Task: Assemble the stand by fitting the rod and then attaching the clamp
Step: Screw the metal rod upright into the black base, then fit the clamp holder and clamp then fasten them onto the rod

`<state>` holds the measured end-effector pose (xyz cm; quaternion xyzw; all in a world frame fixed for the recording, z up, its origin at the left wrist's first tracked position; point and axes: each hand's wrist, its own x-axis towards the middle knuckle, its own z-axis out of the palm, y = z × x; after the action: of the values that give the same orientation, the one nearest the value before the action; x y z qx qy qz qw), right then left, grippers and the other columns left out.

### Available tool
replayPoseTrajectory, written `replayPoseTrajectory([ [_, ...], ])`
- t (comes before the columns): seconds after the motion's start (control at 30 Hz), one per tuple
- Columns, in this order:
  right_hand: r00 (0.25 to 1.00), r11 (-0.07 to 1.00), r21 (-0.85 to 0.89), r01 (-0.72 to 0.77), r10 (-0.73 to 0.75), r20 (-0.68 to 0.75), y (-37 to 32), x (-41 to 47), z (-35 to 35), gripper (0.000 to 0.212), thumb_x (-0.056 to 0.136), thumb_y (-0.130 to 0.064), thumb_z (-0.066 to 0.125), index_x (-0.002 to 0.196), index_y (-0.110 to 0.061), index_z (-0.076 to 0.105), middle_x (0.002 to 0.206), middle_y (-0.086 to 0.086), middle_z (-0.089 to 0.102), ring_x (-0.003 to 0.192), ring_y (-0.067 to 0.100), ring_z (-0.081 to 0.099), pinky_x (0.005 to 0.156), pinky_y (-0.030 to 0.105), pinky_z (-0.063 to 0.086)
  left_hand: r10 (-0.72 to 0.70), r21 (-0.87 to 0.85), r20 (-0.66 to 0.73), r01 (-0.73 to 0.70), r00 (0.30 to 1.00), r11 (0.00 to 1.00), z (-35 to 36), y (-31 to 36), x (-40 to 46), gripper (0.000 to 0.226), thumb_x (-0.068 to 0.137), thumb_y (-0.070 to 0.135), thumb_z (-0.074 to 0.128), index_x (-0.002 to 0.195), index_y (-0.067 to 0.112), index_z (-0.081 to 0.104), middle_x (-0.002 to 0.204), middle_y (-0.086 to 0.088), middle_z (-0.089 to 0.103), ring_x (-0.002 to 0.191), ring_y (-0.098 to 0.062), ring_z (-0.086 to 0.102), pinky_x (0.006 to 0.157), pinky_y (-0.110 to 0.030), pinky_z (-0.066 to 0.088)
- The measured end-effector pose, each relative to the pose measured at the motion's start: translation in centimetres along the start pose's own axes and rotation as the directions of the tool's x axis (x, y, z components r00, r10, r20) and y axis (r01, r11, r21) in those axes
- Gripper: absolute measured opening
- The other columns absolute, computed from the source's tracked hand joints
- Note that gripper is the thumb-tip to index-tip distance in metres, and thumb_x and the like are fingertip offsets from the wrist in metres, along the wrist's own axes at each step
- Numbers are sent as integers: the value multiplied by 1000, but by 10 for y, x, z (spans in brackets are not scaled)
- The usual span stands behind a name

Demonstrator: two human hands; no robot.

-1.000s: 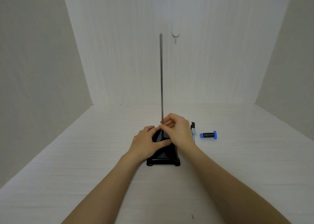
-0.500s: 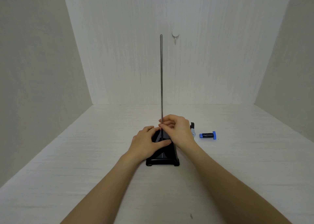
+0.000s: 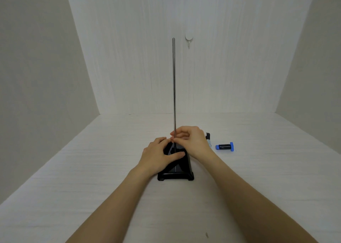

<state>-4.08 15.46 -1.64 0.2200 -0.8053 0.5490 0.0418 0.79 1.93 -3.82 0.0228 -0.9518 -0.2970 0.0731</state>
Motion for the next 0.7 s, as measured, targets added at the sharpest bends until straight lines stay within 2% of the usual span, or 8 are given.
replayPoseTrajectory([
  [0.1,1000,1000,1,-1,1,-21,2,0,-1,13,79,-4,70,91,-9,72,80,7,73,78,14,71,77,22,58,-1,5,-1,1,1000,1000,1,0,0,70,75,67,57,136,35,45,146,6,39,133,-18,37,110,-42,31],
  [0.23,999,999,-44,12,-14,-50,1,3,0,13,78,-5,72,91,-7,73,81,12,75,72,17,72,67,19,59,-7,1,-3,7,1000,1000,1,-1,1,70,75,67,57,136,37,44,147,5,38,134,-18,36,110,-40,29],
  [0.33,997,999,-37,1,-4,-81,3,2,1,15,78,-6,71,93,-6,73,82,12,75,72,17,72,69,22,60,-5,5,-1,5,1000,1000,2,-1,0,70,75,67,58,136,37,44,147,5,37,134,-18,35,110,-38,28],
  [0.4,995,998,-63,15,-21,-94,5,0,3,16,80,-10,69,95,-9,73,85,8,74,74,11,69,69,15,56,0,-9,-37,0,999,1000,2,-1,-1,66,76,64,58,134,35,48,148,4,36,135,-18,34,109,-37,27],
  [0.47,996,983,-173,59,-70,-55,6,-3,2,16,84,-17,65,99,-13,72,88,1,72,75,5,64,68,8,49,39,-40,-137,-45,990,998,2,0,-2,56,79,56,61,128,31,55,146,3,37,135,-18,31,108,-34,27],
  [0.53,993,953,-282,112,-117,2,5,-5,-3,19,89,-24,59,101,-15,71,92,-2,72,79,5,61,74,14,48,100,-93,-257,-127,961,987,0,2,-2,42,80,45,67,118,28,63,134,6,48,128,-14,37,101,-21,30],
  [0.6,992,937,-329,117,-128,-11,7,-6,-12,21,91,-26,54,98,-15,71,91,0,73,81,9,62,78,23,51,90,-202,-331,-164,939,966,-1,6,-1,29,81,33,70,109,27,67,112,14,60,112,-8,48,85,-7,34],
  [0.7,990,925,-376,47,-94,-107,13,-3,-24,21,92,-17,51,97,-13,70,89,4,72,85,16,64,79,29,52,-3,-387,-309,-123,951,914,-1,14,1,22,81,23,71,102,25,68,88,14,68,85,-3,60,70,-3,42],
])
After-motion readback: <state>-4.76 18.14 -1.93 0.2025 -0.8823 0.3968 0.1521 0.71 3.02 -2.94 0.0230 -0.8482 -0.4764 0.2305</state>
